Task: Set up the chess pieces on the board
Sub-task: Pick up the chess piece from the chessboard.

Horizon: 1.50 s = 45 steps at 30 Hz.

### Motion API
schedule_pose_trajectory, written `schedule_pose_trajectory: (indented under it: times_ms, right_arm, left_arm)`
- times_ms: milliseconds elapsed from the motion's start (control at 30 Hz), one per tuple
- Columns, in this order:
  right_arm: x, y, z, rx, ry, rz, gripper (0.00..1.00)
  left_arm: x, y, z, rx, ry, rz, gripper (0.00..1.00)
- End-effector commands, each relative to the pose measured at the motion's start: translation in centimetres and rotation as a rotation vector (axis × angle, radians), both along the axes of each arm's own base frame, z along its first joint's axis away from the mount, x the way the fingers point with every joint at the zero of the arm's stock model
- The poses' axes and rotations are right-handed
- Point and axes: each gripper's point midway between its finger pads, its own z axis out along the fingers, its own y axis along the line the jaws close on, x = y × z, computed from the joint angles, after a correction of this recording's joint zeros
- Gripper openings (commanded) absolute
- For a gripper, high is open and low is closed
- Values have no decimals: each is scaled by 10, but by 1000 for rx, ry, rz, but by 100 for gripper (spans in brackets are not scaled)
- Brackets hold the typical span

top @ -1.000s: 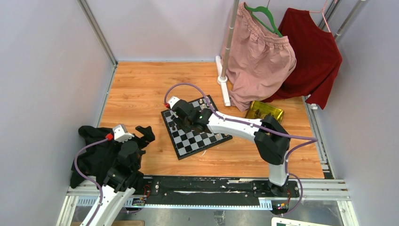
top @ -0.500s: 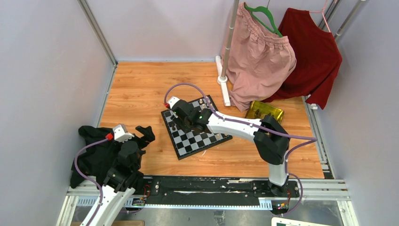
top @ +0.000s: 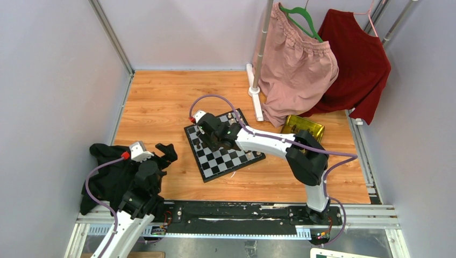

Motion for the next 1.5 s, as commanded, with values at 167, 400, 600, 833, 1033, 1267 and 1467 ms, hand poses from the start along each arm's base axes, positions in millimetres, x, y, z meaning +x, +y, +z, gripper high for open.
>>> schedule_pose_trajectory:
  times_ms: [167, 400, 600, 833, 1033, 1267, 1467]
  right_arm:
    - [-1, -3, -22, -2, 64, -15, 38]
    - [-2, -2, -20, 8, 68, -7, 14]
    - [-4, -3, -15, 17, 75, -5, 1]
    - [-9, -2, -3, 36, 70, 6, 0]
    - [-17, 3, 0, 33, 66, 24, 0]
    - [-26, 13, 2, 33, 57, 55, 0]
    - [-33, 22, 5, 35, 55, 83, 0]
  left_arm:
    - [2, -2, -3, 11, 2, -10, 100]
    - [2, -2, -3, 11, 4, -7, 100]
    - [1, -1, -2, 7, 1, -6, 100]
    - [0, 0, -1, 3, -6, -2, 100]
    - [-1, 0, -3, 5, 1, 0, 100]
    - [-2, 1, 2, -8, -26, 3, 100]
    - [-2, 1, 2, -10, -27, 4, 100]
